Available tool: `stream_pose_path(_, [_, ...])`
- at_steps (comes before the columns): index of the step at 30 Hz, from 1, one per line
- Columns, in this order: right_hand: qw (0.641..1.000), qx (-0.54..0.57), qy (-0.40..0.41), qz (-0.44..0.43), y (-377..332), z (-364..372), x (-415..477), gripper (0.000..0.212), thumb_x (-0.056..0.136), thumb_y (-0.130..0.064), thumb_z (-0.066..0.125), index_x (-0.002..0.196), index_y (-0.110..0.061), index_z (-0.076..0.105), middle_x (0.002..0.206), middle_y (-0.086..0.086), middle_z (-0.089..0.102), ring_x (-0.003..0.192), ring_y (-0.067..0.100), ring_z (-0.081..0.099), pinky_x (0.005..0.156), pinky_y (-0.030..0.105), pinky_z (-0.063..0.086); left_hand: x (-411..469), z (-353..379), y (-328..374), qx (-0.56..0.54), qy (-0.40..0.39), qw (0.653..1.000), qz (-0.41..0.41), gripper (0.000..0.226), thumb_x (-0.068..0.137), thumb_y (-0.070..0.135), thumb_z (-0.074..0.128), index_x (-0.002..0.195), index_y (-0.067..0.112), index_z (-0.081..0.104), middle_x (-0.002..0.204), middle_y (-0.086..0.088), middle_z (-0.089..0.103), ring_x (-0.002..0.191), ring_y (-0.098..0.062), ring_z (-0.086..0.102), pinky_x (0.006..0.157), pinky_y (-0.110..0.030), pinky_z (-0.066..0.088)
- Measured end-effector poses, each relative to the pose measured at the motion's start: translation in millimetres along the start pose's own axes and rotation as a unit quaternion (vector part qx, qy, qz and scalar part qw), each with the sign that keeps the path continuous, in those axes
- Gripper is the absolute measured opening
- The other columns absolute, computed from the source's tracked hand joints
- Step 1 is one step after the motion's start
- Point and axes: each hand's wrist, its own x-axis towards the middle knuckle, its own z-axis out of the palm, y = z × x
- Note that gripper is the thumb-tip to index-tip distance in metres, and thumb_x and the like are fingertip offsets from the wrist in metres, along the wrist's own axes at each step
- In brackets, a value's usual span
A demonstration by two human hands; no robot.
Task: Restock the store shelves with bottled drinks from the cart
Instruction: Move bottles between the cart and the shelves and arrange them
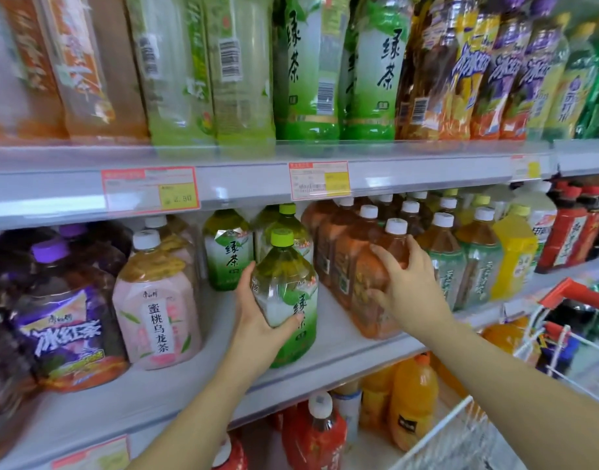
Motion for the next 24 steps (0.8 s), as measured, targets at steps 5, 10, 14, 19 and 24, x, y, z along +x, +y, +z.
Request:
stream_pose_path(5, [1.000,-0.005,-0.003,-0.011,1.9,-0.7,-0.9,0.072,0.084,-0.047,0.060,0.144,-0.038,0.022,0.153,0.018,0.005,0.140,0.036,0.008,0.110,0.047,0.027,21.6,11.2,-3.2,0.021,-0.099,0.995,-0.022,0.104,0.076,0.037,0.074,0.134,0.061,-0.009,0.154,0.015,0.012,0.139,-0.004,0.017,0.110,-0.026,0.021])
stream_pose_path(10, [1.000,-0.003,0.000,-0.021,2.1,-2.1,-1.6,0.072,0.083,-0.047,0.061,0.144,-0.037,0.024,0.153,0.019,0.006,0.140,0.036,0.009,0.109,0.047,0.030,43.1,20.7,-8.7,0.071,-0.087,0.993,-0.039,0.098,0.079,0.039,0.070,0.147,0.038,-0.001,0.154,0.004,0.018,0.141,-0.015,0.016,0.113,-0.038,0.021])
stream_pose_path(14, [1.000,-0.012,-0.001,-0.024,1.7,-3.1,-2.0,0.071,0.084,-0.049,0.059,0.144,-0.039,0.022,0.154,0.017,0.004,0.141,0.035,0.008,0.105,0.045,0.036,46.1,29.6,-6.0,0.086,-0.042,0.993,-0.072,0.095,0.082,0.034,0.069,0.147,0.038,0.000,0.153,-0.003,0.015,0.140,-0.025,0.018,0.110,-0.044,0.025])
stream_pose_path(19, [0.999,-0.031,-0.003,-0.008,-0.8,-4.7,-3.8,0.071,0.085,-0.051,0.055,0.143,-0.043,0.016,0.155,0.013,0.000,0.142,0.032,0.008,0.097,0.042,0.045,42.9,42.7,2.9,0.122,0.032,0.986,-0.110,0.093,0.083,0.028,0.068,0.147,0.036,0.001,0.151,-0.007,0.016,0.137,-0.033,0.024,0.105,-0.047,0.033])
stream_pose_path(24, [0.998,-0.007,-0.051,-0.028,5.1,-11.1,-2.5,0.078,0.087,-0.049,0.056,0.145,-0.043,0.005,0.155,0.013,-0.009,0.143,0.033,-0.001,0.107,0.047,0.034,43.2,37.1,15.0,0.181,-0.005,0.969,-0.170,0.099,0.084,0.035,0.066,0.148,0.031,-0.009,0.152,-0.012,0.013,0.135,-0.036,0.027,0.104,-0.048,0.033])
